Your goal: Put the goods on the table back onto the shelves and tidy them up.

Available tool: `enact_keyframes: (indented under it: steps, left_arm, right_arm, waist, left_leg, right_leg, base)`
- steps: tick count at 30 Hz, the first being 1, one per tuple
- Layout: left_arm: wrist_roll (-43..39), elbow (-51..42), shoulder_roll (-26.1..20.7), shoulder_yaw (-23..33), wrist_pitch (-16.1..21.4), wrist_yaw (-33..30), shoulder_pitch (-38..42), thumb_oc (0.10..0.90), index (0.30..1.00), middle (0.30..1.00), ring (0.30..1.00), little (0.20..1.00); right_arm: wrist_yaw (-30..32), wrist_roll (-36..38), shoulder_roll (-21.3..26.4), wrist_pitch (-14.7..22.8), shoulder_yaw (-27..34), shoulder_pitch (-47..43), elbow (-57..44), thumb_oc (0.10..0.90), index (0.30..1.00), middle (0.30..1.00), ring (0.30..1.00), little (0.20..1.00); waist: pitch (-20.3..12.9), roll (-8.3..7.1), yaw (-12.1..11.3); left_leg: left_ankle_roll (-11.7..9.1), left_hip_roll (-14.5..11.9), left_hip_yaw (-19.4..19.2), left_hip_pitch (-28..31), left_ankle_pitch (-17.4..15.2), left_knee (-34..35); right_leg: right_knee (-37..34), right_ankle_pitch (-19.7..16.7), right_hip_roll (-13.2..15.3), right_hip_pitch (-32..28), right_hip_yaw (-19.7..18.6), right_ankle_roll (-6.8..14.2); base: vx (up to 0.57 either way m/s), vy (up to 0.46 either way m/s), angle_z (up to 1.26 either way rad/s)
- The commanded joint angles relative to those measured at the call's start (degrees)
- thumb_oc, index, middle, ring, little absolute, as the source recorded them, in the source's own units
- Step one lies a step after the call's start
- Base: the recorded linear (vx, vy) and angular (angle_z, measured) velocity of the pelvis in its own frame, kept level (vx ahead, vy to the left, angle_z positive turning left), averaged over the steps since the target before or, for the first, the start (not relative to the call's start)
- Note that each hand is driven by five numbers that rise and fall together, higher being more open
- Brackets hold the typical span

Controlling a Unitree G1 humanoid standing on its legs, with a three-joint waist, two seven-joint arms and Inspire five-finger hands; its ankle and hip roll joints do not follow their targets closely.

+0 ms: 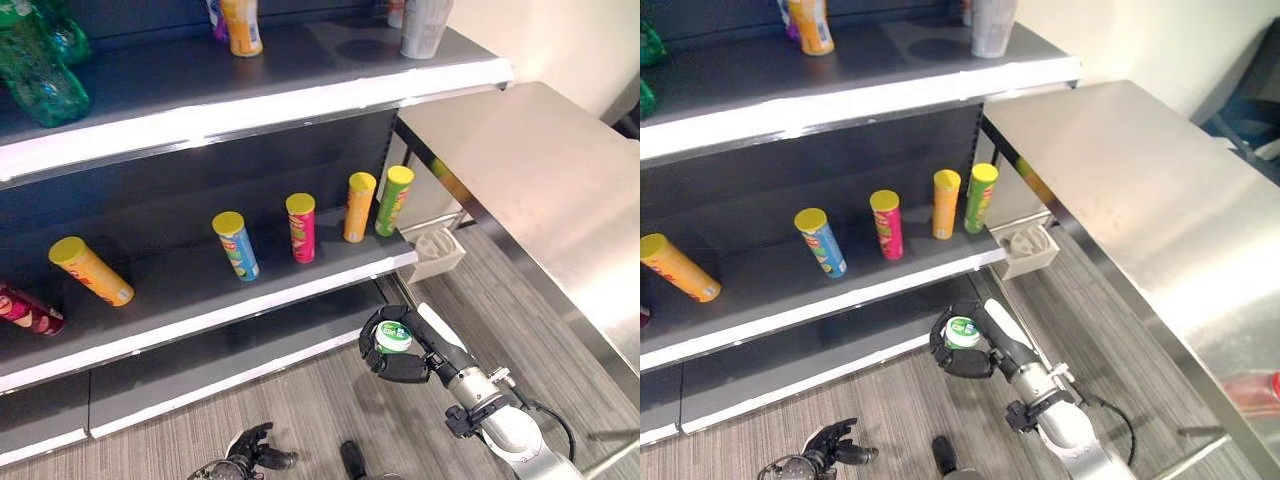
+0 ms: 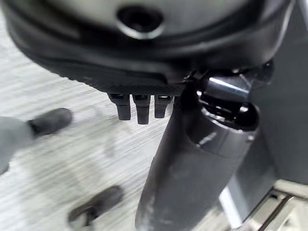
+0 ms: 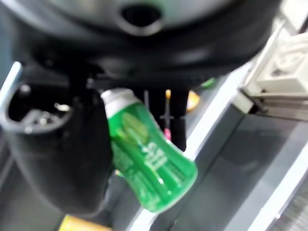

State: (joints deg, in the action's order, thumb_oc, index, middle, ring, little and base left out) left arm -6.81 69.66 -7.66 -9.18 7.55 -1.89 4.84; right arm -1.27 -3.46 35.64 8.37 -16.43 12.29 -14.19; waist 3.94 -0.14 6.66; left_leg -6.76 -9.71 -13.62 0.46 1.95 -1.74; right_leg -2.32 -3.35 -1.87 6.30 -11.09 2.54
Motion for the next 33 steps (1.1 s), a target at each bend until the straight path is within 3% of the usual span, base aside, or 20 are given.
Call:
enact_keyframes:
  steps: [1,4,5,6,7,8,9,11,16,19,25,29,33]
  left_arm:
    - [-2.4,2.0,-2.1,1.1,1.5,-0.8,1.6,0.800,0.900,0.900,0.900,0.900]
    - [-4.3,1.7,-1.8,2.0,1.7,-1.3,1.6,0.800,0.900,0.900,0.900,0.900]
    - [-5.4,2.3,-1.3,2.9,1.7,-1.4,0.9,0.800,0.900,0.900,0.900,0.900]
    - [-5.4,2.3,-1.3,2.9,1.7,-1.4,0.8,0.800,0.900,0.900,0.900,0.900]
    - [-5.5,2.6,-1.1,3.0,1.6,-1.4,0.6,0.800,0.900,0.900,0.900,0.900]
    - [-5.8,2.8,-0.7,3.0,1.7,-2.0,0.5,0.800,0.900,0.900,0.900,0.900]
    - [-5.8,2.8,-0.7,3.0,1.7,-2.0,0.5,0.800,0.900,0.900,0.900,0.900]
    - [-5.9,3.5,-0.5,3.9,1.6,-2.1,-0.9,0.800,0.900,0.900,0.900,0.900]
    - [-3.4,4.3,-0.9,4.0,1.2,-1.6,-0.9,0.800,0.900,0.900,0.900,0.900]
    - [-1.2,4.3,-1.4,3.0,1.3,-1.5,0.0,0.800,0.900,0.900,0.900,0.900]
    - [1.8,4.0,-2.1,1.4,1.5,-1.2,0.9,0.800,0.900,0.900,0.900,0.900]
    - [1.6,4.7,-2.7,2.4,1.1,-0.6,1.3,0.800,0.900,0.900,0.900,0.900]
    - [3.2,5.0,-3.1,1.1,1.1,0.4,1.7,0.800,0.900,0.900,0.900,0.900]
  right_arm:
    - [0.9,3.1,-1.8,6.6,5.7,-1.9,-8.0,0.400,0.300,0.300,0.300,0.300]
    - [1.2,3.0,-1.6,6.4,5.4,-2.2,-7.6,0.400,0.300,0.300,0.300,0.300]
    - [1.7,1.8,-1.5,6.4,5.6,-2.5,-8.0,0.400,0.300,0.300,0.300,0.300]
    - [1.7,1.7,-1.5,6.4,5.6,-2.4,-8.0,0.400,0.300,0.300,0.300,0.300]
    - [2.0,1.2,-1.4,6.3,5.7,-2.7,-8.3,0.400,0.300,0.300,0.300,0.300]
    - [2.8,0.5,-1.4,6.4,5.8,-3.2,-8.1,0.400,0.300,0.300,0.300,0.300]
    - [2.8,0.4,-1.4,6.4,5.7,-3.2,-8.1,0.400,0.300,0.300,0.300,0.300]
    - [3.6,-0.4,-2.4,6.2,5.9,-1.9,-7.6,0.400,0.300,0.300,0.300,0.300]
    - [3.6,-2.0,-2.4,6.0,5.6,-1.9,-8.1,0.400,0.300,0.300,0.300,0.300]
    - [3.6,-2.3,-2.0,5.9,5.8,-2.4,-8.2,0.400,0.300,0.300,0.300,0.300]
    - [3.3,0.1,-1.1,7.1,8.2,-4.2,-10.6,0.400,0.300,0.300,0.300,0.300]
    - [1.4,5.7,0.7,9.1,11.5,-7.2,-16.7,0.400,0.300,0.300,0.300,0.300]
    - [-0.1,10.9,5.4,10.7,12.0,-14.5,-21.1,0.400,0.300,0.300,0.300,0.300]
  waist:
    - [2.1,-3.20,-0.5]
    - [2.0,-3.60,-1.0]
    - [0.9,-4.04,-1.7]
    - [0.8,-4.09,-1.7]
    - [0.4,-3.93,-1.9]
    - [0.4,-3.59,-2.4]
    - [0.3,-3.62,-2.3]
    - [-0.8,-1.88,-1.8]
    - [-1.3,-0.55,-1.1]
    - [-1.5,-0.51,-0.8]
    - [-1.8,-0.82,-0.4]
    - [-2.7,-1.76,-0.4]
    - [-3.5,-2.54,-0.4]
  left_leg:
    - [2.6,7.2,1.7,-5.5,-4.3,-14.6]
    - [2.4,6.4,2.6,-7.3,-3.6,-15.0]
    - [2.9,4.7,3.4,-7.8,-4.3,-9.6]
    - [2.9,4.8,3.4,-7.7,-4.1,-9.2]
    - [2.7,4.0,4.2,-8.1,-2.4,-5.9]
    - [1.9,2.1,5.1,-9.9,1.3,-1.2]
    - [1.9,2.2,5.1,-9.8,1.6,-0.8]
    - [0.8,1.1,3.7,-6.9,3.2,5.9]
    - [0.0,2.1,1.4,-4.6,2.7,6.7]
    - [0.2,2.5,0.1,-3.9,1.9,6.7]
    - [1.0,3.1,-1.8,-3.7,0.9,6.7]
    - [1.6,3.4,-3.8,-3.1,-0.3,6.7]
    - [1.9,3.2,-5.1,-2.5,-1.0,6.7]
  right_leg:
    - [2.5,3.9,-2.0,-6.3,-3.9,1.4]
    - [1.9,4.2,-0.7,-7.4,-3.4,1.4]
    - [1.7,5.0,1.1,-7.4,-2.4,2.0]
    - [1.7,5.0,1.2,-7.4,-2.4,2.0]
    - [1.7,5.5,1.4,-7.3,-2.0,2.0]
    - [1.5,6.6,1.7,-7.5,-1.3,2.0]
    - [1.6,6.6,1.8,-7.4,-1.2,2.0]
    - [0.7,8.0,1.6,-8.4,-0.9,2.4]
    - [0.1,7.5,3.8,-8.7,-1.4,3.4]
    - [-0.2,6.7,5.0,-8.2,-1.9,4.3]
    - [-0.6,5.4,6.1,-6.9,-3.1,5.5]
    - [-1.5,3.7,7.0,-5.8,-4.2,6.6]
    - [-2.2,2.8,7.1,-5.1,-5.1,7.1]
  base:
    - [0.08,-0.052,0.47]
    - [0.12,0.021,0.33]
    - [0.15,0.063,-0.08]
    - [0.20,0.090,-0.05]
    - [0.13,0.076,0.10]
    - [0.13,0.075,0.13]
    - [0.15,0.080,0.14]
    - [0.22,0.113,-0.04]
    - [0.14,0.116,-0.30]
    - [0.08,0.102,-0.11]
    - [0.05,0.066,-0.13]
    - [0.05,0.038,-0.33]
    - [0.03,0.014,-0.29]
